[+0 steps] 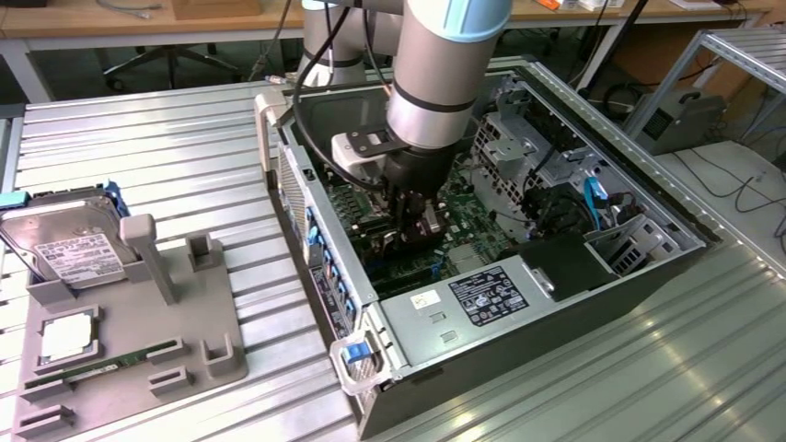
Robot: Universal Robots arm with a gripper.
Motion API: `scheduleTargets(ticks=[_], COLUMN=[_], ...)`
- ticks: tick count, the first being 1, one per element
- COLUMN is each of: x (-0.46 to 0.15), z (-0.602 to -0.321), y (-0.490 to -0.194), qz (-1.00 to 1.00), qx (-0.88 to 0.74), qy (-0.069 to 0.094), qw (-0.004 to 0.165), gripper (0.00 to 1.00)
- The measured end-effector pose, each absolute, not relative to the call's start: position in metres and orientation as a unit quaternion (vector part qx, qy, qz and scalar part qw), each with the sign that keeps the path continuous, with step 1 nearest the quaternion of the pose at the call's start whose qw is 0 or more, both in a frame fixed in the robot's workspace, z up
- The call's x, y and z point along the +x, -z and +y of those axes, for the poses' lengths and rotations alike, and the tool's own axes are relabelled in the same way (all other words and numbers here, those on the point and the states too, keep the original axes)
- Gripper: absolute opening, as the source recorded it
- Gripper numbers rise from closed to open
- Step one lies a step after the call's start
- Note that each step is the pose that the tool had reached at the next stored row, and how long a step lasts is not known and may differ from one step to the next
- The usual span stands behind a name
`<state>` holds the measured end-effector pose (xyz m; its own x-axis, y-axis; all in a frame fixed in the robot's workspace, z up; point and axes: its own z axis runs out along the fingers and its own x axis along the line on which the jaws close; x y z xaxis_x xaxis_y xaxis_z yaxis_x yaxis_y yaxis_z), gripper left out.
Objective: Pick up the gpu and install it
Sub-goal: 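Insert the gpu into the slot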
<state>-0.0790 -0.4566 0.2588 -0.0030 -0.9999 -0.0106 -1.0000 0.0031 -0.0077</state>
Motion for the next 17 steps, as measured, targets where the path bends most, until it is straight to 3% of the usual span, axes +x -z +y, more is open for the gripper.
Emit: scheduleTargets(ticks=[1,3,4,6,11,17], x=[-0.079,-0.079,-0.079,-0.079,-0.079,-0.079], z=[-0.457,-0.457,-0.457,-0.457,-0.457,-0.457], y=[-0.259,-0.259,-0.259,-0.259,-0.260,-0.282], qz=[0.708,0.708,0.708,0.708,0.708,0.708], qx=[-0.706,-0.706,-0.706,-0.706,-0.706,-0.706], qy=[-0.001,-0.001,-0.001,-0.001,-0.001,-0.001], qw=[0.007,0.007,0.007,0.007,0.006,0.007], gripper=[0.27,0.40,0.40,0.52,0.52,0.52])
